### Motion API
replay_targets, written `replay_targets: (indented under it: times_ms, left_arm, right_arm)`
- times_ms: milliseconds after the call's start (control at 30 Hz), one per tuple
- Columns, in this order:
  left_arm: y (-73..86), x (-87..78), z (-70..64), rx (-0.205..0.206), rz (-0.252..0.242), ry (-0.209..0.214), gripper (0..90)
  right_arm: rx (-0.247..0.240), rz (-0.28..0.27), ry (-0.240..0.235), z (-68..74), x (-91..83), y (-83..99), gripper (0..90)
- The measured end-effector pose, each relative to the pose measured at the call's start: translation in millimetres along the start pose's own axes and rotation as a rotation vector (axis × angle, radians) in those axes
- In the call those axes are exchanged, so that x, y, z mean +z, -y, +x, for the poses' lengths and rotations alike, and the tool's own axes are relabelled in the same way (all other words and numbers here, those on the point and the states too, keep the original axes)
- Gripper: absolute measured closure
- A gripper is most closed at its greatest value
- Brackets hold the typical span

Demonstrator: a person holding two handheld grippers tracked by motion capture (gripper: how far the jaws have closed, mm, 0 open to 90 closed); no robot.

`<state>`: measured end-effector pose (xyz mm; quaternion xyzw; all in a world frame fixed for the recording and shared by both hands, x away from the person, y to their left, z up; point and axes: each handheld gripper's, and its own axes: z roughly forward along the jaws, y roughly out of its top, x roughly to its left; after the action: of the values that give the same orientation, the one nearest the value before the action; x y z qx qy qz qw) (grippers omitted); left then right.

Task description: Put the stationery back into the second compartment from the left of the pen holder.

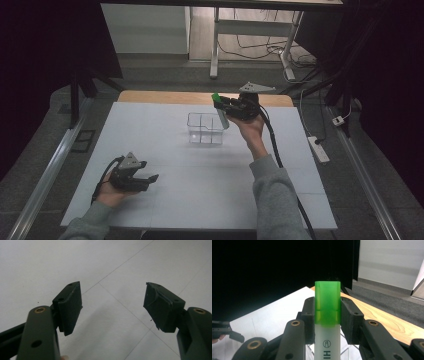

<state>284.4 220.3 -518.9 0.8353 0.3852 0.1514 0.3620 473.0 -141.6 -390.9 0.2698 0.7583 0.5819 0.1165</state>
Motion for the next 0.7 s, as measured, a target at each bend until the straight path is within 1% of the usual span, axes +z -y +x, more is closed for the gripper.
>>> replay_targets:
  times_ms: [100,267,433,567,700]
  left_arm:
    - [0.0,0.0,0.1,-0.001,-0.001,0.001,30.5]
    - [-0.1,-0.2,0.4,0.0,-0.003,0.004,30.6]
    - [-0.1,0.4,0.6,-0.001,-0.003,0.007,30.6]
    - [0.1,-0.1,1.2,-0.003,-0.006,0.009,30.6]
    - [0.1,-0.6,1.1,-0.004,-0.009,0.009,30.6]
  right_arm:
    - [0.001,-0.002,0.019,1.1,4.1,-0.3,66.4]
    - [0.011,-0.035,0.008,1.4,9.8,-0.3,66.4]
    - [0.018,-0.034,0.003,1.4,19.6,-2.8,66.4]
    - [0.013,-0.043,0.002,2.4,27.3,-5.0,66.4]
    - [0.02,-0.046,0.002,1.8,34.3,-4.3,66.4]
